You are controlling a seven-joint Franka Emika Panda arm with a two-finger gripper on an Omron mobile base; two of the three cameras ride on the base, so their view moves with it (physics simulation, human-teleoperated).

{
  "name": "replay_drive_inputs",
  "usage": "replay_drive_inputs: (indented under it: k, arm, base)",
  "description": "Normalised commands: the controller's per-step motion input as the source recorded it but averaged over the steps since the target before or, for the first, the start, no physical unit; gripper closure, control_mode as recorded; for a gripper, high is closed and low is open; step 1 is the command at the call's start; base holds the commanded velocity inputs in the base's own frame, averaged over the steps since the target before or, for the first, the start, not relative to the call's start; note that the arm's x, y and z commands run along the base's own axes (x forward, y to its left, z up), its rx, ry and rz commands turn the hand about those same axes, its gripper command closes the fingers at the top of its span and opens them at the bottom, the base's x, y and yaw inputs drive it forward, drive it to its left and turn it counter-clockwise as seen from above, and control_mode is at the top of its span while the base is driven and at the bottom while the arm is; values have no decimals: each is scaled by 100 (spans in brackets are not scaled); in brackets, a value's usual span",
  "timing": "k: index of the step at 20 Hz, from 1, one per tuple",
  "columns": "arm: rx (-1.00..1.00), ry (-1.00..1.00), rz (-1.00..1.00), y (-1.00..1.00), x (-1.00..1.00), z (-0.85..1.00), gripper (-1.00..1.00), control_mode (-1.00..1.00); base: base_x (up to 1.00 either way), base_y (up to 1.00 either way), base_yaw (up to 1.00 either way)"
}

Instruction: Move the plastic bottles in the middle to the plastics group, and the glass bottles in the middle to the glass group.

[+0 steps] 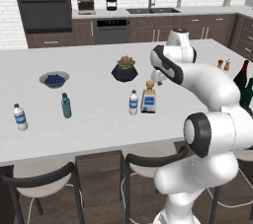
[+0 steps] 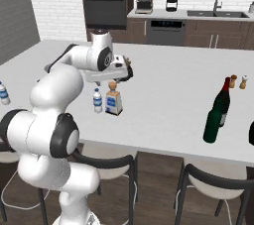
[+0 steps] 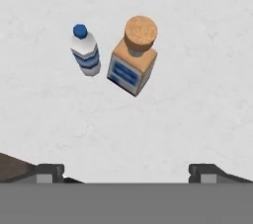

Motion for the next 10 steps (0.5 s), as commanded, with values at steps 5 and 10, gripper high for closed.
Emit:
replay_drive_inputs:
  k: [5, 10]
  arm:
    - [0, 2, 0, 10, 46, 0, -100, -100]
    - [0, 0, -2, 0, 33, 0, -100, -100]
  base:
    - [0, 0, 0]
    - [0, 0, 0]
